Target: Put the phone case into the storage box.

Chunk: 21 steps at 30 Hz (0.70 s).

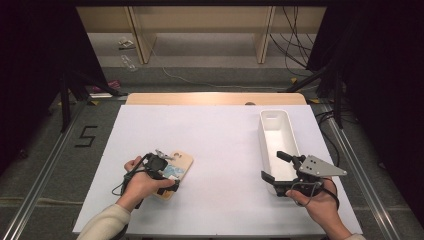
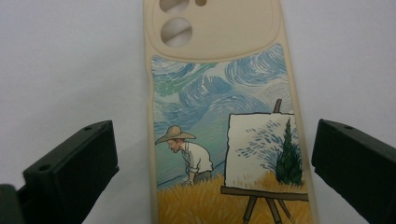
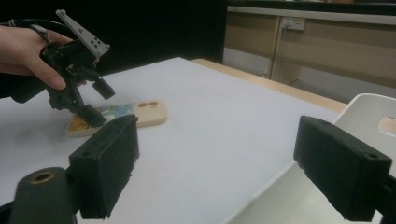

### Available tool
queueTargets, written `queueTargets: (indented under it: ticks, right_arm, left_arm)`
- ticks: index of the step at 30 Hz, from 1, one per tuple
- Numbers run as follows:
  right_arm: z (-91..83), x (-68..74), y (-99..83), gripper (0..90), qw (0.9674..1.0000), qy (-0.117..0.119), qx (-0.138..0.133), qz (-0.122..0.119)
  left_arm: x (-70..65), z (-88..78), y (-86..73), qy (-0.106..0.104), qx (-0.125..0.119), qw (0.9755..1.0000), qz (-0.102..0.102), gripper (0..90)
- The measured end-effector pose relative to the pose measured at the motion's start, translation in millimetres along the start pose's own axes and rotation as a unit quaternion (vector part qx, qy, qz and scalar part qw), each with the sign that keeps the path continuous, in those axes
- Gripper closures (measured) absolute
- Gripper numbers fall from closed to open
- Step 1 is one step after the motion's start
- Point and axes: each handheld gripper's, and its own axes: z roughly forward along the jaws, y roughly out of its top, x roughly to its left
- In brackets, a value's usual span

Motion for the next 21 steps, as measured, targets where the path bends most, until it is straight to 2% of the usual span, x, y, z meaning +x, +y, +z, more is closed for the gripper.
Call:
queueTargets:
  ticks: [21]
  right_arm:
    - [-0.1,0.0,-0.1,14.9,1.0,0.0,0.001,0.001]
  left_arm:
    - [-4.7,5.5,-1.5,0.0,0.033,0.9994,0.01,0.0]
